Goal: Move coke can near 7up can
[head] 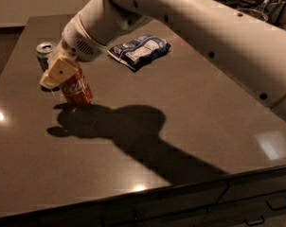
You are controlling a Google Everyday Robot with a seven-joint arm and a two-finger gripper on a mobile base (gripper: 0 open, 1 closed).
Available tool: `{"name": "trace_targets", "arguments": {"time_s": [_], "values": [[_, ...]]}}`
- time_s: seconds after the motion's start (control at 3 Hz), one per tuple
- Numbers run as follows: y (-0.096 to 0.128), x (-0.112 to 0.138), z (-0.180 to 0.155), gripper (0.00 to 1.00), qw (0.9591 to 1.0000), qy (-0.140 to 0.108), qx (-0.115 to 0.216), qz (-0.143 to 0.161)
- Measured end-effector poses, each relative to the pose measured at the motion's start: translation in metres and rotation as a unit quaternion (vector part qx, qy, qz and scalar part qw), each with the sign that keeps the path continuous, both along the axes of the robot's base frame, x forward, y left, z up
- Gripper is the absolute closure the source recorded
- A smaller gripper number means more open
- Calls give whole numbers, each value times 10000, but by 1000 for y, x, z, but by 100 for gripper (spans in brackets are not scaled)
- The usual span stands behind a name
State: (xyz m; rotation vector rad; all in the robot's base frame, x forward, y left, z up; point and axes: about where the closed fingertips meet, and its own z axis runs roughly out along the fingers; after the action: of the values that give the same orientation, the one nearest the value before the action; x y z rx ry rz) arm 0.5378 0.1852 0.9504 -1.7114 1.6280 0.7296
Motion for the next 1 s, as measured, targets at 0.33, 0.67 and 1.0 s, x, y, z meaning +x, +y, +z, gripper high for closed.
{"name": "trace_targets", "arguments": {"time_s": [0.33,0.67,1.0], "values": [[15,16,1,100,9998,-38,171,8],[21,36,-4,100,9996,-59,276,-49],[18,54,-8,100,9991,-95,355,-222]]}}
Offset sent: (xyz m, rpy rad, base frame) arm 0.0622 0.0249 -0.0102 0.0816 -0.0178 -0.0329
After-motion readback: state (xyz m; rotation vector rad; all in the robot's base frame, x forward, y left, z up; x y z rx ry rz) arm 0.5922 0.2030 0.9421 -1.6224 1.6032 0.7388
